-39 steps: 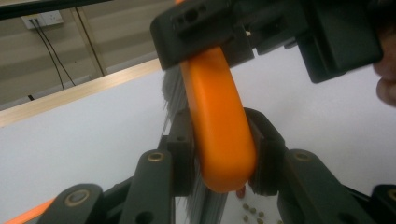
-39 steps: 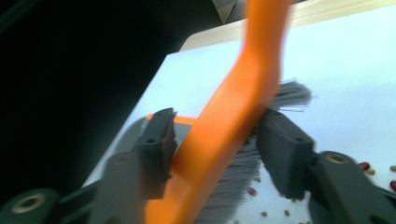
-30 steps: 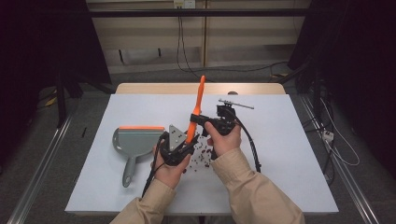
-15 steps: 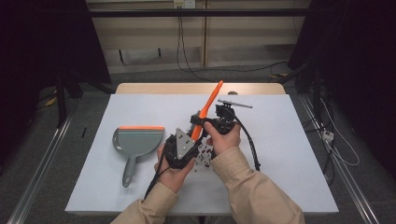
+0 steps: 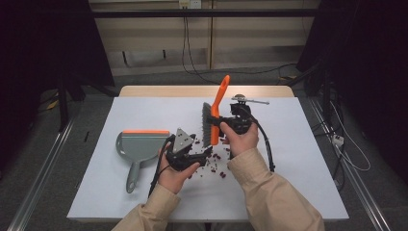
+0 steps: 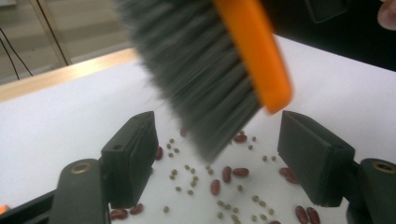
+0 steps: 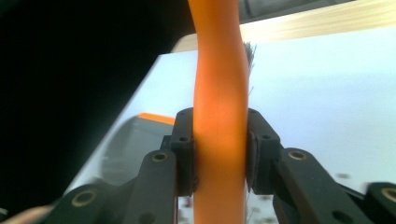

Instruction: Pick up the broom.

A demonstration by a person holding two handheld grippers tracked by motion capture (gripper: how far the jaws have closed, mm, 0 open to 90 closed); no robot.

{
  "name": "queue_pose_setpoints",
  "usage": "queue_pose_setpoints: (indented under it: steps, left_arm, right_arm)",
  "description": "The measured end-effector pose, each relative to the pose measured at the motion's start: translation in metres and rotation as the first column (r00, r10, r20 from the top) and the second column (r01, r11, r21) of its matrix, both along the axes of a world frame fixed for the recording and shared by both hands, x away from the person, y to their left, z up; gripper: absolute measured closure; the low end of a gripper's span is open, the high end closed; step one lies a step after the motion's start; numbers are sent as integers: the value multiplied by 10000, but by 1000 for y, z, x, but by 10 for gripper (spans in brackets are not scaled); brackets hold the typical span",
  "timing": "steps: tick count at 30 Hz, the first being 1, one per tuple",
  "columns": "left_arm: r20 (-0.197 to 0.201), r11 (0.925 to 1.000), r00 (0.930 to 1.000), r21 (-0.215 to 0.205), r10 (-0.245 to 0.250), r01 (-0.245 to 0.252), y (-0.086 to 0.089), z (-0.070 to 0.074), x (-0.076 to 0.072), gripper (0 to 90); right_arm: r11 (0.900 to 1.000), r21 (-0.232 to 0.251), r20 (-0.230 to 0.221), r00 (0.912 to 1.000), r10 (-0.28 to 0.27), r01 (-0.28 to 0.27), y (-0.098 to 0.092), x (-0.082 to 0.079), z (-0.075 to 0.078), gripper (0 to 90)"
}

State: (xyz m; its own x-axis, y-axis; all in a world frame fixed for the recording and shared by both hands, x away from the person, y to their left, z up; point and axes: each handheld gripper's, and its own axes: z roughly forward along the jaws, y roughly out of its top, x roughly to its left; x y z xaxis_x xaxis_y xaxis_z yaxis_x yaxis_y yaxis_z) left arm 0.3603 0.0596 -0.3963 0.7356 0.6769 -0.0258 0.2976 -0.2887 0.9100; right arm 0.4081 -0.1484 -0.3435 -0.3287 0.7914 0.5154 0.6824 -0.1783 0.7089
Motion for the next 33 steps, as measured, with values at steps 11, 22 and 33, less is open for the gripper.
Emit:
queue_pose_setpoints:
  steps: [11,22,33]
  left_arm:
    - [-484,9982,9983,-514,-335,310,24,10,9,157]
    - [-710,9970,9962,-618,-509,466,47,14,14,115]
    - [-696,9950,9953,-783,-677,622,69,16,15,56]
  right_arm:
    - [9867,-1574,414,9979,488,-418,-43,1,2,694]
    - [9600,-2630,-153,9954,949,-956,-68,3,-4,694]
    - [9444,-3121,-712,9938,856,-1037,-85,2,-17,694]
